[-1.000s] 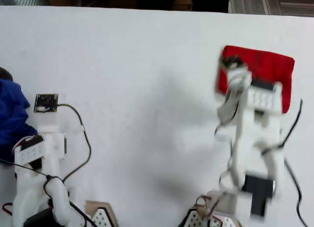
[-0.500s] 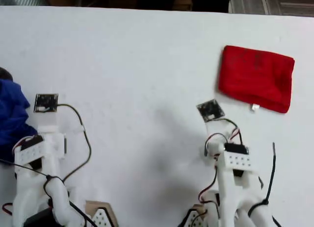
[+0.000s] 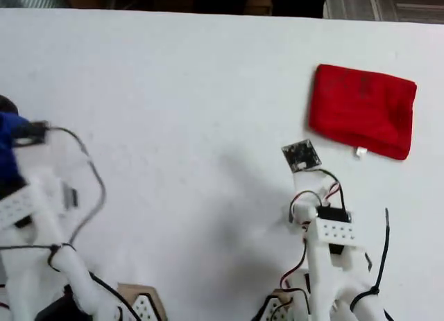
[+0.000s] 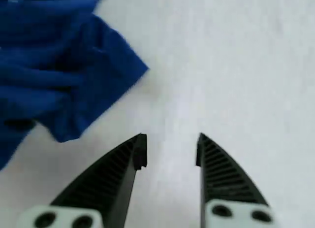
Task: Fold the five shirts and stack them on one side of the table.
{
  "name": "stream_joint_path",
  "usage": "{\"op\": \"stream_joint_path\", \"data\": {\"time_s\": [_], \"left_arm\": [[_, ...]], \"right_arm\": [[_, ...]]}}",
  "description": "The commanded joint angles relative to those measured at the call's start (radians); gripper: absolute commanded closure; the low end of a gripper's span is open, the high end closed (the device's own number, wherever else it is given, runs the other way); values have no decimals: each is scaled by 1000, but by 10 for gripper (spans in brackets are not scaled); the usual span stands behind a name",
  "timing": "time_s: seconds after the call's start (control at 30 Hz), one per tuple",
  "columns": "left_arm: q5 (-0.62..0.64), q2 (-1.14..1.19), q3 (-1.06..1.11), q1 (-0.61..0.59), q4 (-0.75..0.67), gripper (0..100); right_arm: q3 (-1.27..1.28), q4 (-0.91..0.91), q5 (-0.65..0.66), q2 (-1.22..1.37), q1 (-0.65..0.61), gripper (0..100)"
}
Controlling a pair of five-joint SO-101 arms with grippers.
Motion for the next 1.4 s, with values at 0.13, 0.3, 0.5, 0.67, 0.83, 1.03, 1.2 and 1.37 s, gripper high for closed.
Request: {"op": "stream_joint_path", "data": {"time_s": [0.13, 0.3, 0.5, 0.67, 0.83, 1.03, 1.2, 1.37], "left_arm": [[-26, -15, -223, -213, -120, 775], [-118, 48, -231, -219, -221, 784], [-112, 305, -280, -221, -245, 790], [-110, 489, -429, -218, -192, 790], [-115, 654, -552, -218, -184, 790], [-114, 755, -665, -216, -3, 918], [-112, 756, -776, -178, 147, 975], [-110, 756, -984, 5, 448, 974]], "right_arm": [[-5, -16, -9, -25, -5, 789], [-5, -16, -9, -25, -5, 789], [-5, -16, -12, -24, -5, 789], [-5, -16, -12, -22, -5, 789], [-5, -16, -12, -22, -5, 789], [-5, -16, -12, -22, -5, 789], [-5, -16, -12, -22, -5, 789], [-5, -16, -12, -22, -5, 789]]}}
